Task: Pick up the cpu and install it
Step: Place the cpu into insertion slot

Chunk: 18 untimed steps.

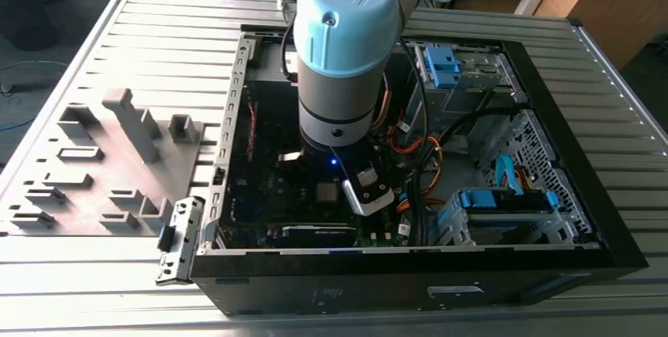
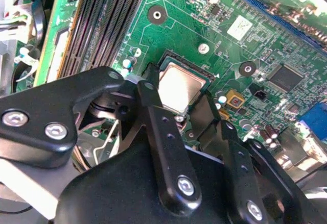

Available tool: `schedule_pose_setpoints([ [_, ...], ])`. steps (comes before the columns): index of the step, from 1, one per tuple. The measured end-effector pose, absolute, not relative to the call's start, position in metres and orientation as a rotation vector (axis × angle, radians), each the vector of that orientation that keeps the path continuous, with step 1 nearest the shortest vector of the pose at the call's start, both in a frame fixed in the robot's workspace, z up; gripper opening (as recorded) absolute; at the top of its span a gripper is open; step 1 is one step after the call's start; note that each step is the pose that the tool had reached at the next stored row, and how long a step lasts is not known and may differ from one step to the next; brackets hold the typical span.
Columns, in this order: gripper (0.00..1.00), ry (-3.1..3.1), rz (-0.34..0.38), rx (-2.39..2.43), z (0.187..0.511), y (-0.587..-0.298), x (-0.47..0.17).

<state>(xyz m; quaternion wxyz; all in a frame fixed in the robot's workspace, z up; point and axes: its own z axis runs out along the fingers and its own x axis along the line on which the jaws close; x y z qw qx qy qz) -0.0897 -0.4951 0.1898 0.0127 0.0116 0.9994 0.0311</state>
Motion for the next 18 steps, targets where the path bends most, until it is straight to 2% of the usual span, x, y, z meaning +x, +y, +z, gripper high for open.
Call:
schedule_pose_setpoints([
  [1,0.48,3.115,0.097,0.036,0.1899,-0.4951,-0.0898],
  [2,0.55,3.115,0.097,0.036,0.1899,-0.4951,-0.0898],
  [18,0.55,3.115,0.097,0.036,0.19,-0.4951,-0.0899],
])
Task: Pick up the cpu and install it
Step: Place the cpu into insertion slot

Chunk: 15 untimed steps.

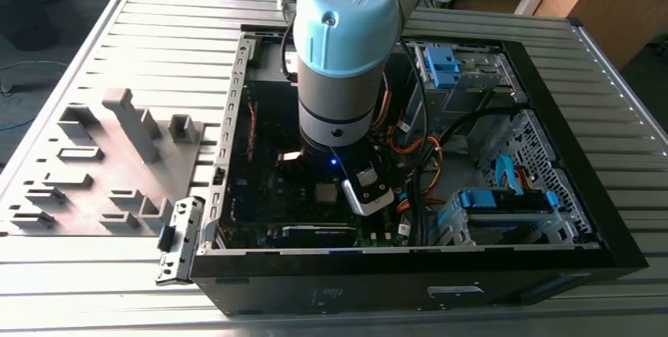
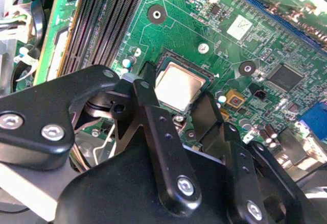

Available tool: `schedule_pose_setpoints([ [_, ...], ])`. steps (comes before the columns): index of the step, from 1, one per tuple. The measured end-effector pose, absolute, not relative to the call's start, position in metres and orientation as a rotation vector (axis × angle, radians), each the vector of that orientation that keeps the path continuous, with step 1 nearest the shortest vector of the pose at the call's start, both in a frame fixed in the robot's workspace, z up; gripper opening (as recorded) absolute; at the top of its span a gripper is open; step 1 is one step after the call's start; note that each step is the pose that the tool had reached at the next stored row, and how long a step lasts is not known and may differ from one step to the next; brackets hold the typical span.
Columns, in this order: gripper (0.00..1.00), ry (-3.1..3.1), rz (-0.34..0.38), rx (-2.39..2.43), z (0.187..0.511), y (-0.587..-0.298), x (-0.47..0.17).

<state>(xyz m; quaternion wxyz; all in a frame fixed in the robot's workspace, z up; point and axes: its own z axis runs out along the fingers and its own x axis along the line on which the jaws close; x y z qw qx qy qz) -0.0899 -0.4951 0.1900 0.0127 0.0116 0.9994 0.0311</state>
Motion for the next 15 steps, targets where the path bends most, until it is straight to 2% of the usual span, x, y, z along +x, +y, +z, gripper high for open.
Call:
schedule_pose_setpoints([
  [15,0.55,3.115,0.097,0.036,0.202,-0.495,-0.09],
])
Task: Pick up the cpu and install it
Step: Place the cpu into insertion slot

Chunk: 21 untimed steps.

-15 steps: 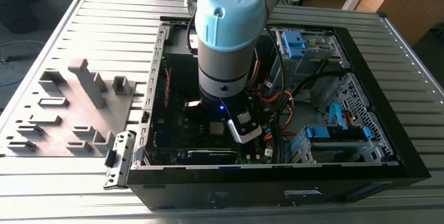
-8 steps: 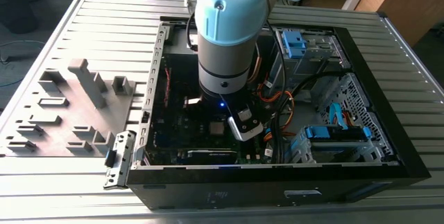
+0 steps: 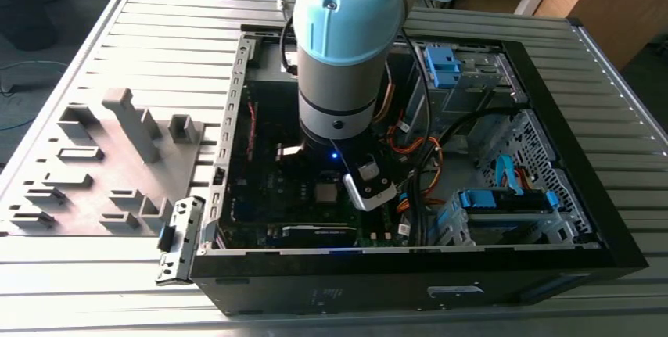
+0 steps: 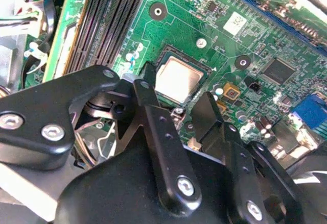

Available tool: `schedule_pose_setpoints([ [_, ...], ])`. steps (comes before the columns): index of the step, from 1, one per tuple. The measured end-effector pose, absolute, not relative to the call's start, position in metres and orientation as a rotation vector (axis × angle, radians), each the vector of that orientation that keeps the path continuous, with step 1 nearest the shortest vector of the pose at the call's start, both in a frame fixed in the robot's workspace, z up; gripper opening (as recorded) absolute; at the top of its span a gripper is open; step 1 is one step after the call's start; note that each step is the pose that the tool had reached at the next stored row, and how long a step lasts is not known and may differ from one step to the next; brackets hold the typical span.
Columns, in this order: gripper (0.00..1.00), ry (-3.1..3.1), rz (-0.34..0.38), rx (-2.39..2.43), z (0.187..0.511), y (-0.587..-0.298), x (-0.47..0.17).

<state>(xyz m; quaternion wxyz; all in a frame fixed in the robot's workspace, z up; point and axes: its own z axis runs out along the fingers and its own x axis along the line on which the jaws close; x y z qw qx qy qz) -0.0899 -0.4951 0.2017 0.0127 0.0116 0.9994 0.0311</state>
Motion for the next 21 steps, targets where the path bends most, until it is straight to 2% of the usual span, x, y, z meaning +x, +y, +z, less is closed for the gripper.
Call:
schedule_pose_setpoints([
  [2,0.53,3.114,0.097,0.036,0.2017,-0.4951,-0.0899],
  [4,0.4,3.115,0.097,0.036,0.2017,-0.4951,-0.0899],
  [5,0.4,3.115,0.097,0.036,0.2018,-0.4951,-0.0899],
  [7,0.29,3.115,0.097,0.036,0.2018,-0.4951,-0.0899],
  [8,0.29,3.115,0.097,0.036,0.2018,-0.4951,-0.0899],
  [11,0.11,3.115,0.097,0.036,0.2018,-0.4951,-0.0899],
  [18,0.11,3.115,0.096,0.036,0.2019,-0.4951,-0.0899],
  [21,0.11,3.115,0.063,0.037,0.2019,-0.4951,-0.0899],
])
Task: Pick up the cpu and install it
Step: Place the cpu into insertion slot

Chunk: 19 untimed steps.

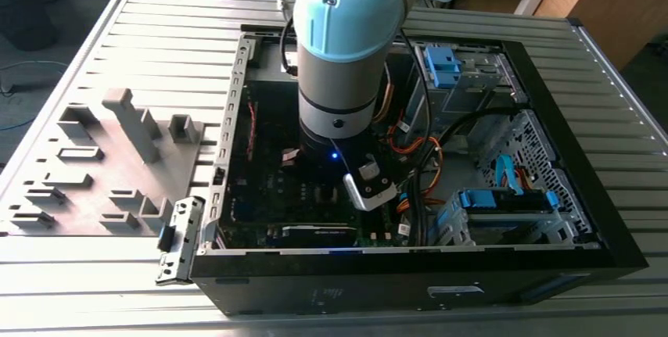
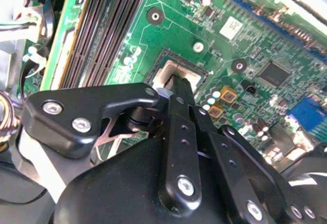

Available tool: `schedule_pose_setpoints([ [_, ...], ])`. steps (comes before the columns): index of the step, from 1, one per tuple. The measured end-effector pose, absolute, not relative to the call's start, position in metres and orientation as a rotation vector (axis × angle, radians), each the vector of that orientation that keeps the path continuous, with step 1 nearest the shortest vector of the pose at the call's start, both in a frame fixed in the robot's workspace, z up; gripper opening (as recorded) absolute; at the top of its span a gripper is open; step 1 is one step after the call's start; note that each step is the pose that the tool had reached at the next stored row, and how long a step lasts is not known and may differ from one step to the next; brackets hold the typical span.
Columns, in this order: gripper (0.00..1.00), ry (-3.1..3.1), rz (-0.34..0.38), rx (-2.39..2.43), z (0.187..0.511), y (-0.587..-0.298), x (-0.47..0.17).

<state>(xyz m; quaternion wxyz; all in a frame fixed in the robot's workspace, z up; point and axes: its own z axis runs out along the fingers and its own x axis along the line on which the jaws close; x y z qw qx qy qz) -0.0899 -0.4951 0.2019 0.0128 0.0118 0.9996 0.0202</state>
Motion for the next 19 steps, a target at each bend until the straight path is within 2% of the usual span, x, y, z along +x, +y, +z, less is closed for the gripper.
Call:
schedule_pose_setpoints([
  [19,0.11,3.112,0.057,0.037,0.1953,-0.4951,-0.0925],
])
